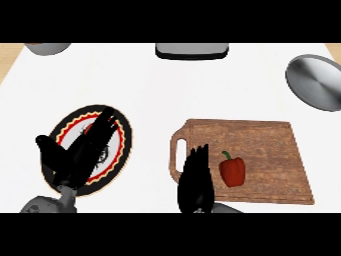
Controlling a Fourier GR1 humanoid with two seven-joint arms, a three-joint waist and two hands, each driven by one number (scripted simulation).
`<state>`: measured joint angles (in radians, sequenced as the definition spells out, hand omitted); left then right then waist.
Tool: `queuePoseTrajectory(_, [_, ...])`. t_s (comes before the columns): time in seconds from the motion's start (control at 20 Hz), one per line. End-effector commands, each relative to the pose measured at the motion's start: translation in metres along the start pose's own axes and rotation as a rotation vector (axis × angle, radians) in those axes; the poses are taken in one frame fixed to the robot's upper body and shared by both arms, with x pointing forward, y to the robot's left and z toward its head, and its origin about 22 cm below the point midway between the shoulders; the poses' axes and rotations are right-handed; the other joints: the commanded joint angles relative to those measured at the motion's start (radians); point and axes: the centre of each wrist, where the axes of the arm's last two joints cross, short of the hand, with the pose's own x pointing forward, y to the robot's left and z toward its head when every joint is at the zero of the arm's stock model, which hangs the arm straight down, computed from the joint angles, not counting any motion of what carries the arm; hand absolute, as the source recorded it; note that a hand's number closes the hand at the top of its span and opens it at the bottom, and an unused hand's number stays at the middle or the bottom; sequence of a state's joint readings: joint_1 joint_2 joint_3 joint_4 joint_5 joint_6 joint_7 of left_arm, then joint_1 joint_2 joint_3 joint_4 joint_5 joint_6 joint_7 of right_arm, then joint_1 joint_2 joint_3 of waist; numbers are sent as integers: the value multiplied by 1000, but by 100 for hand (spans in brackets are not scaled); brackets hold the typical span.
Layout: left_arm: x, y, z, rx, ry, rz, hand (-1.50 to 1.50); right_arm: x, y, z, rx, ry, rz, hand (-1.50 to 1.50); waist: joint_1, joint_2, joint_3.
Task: Pick the bell pepper from the cutting board and place it in the pan
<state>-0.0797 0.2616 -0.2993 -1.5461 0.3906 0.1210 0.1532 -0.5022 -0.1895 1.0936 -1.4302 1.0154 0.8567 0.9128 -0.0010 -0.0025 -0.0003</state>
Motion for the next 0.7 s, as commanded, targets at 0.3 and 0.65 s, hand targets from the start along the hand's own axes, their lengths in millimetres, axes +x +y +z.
queuePoseTrajectory(0.3, [18, 10, -3, -15, -14, 5, 0, -24, 24, -25, 31, 96, 52, -150, 6, 3, 1])
queuePoseTrajectory(0.65, [1, 0, -6, -3, 3, -12, 0, -35, 42, -24, -44, 62, 33, 150, 4, 3, 1])
